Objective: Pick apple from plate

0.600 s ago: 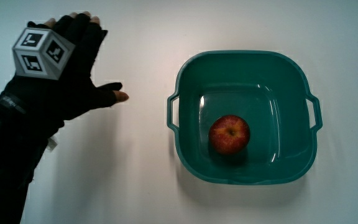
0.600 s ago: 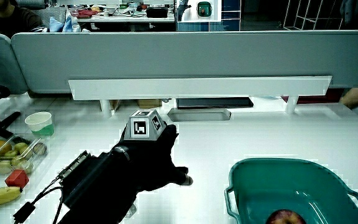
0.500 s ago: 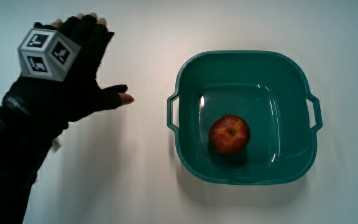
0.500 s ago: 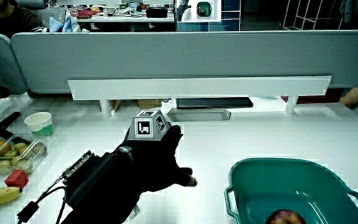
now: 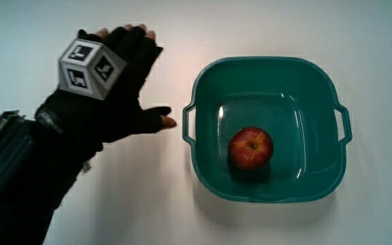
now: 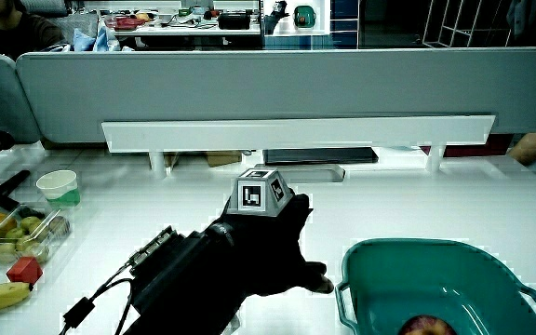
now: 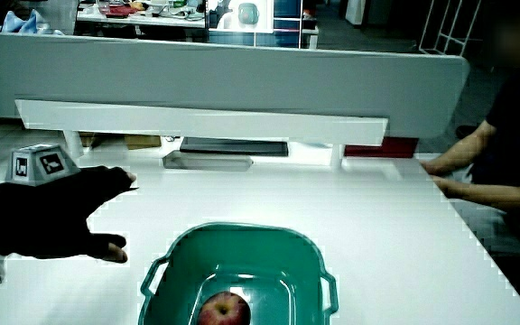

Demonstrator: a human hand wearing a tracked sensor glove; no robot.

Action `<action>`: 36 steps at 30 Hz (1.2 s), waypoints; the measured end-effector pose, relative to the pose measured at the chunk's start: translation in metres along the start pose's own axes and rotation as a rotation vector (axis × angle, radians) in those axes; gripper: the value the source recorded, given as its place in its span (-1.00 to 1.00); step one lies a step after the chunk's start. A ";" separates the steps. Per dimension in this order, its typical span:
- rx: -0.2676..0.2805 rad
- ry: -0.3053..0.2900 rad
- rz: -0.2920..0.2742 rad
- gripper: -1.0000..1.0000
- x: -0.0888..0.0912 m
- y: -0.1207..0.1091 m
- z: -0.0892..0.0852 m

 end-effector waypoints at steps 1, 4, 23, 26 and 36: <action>-0.030 -0.044 0.010 0.00 0.008 -0.004 0.004; -0.044 -0.056 -0.044 0.00 0.016 -0.001 0.002; -0.120 -0.105 -0.197 0.00 0.065 0.028 -0.054; -0.171 -0.041 -0.155 0.00 0.084 0.020 -0.047; -0.261 -0.057 -0.247 0.00 0.110 0.030 -0.079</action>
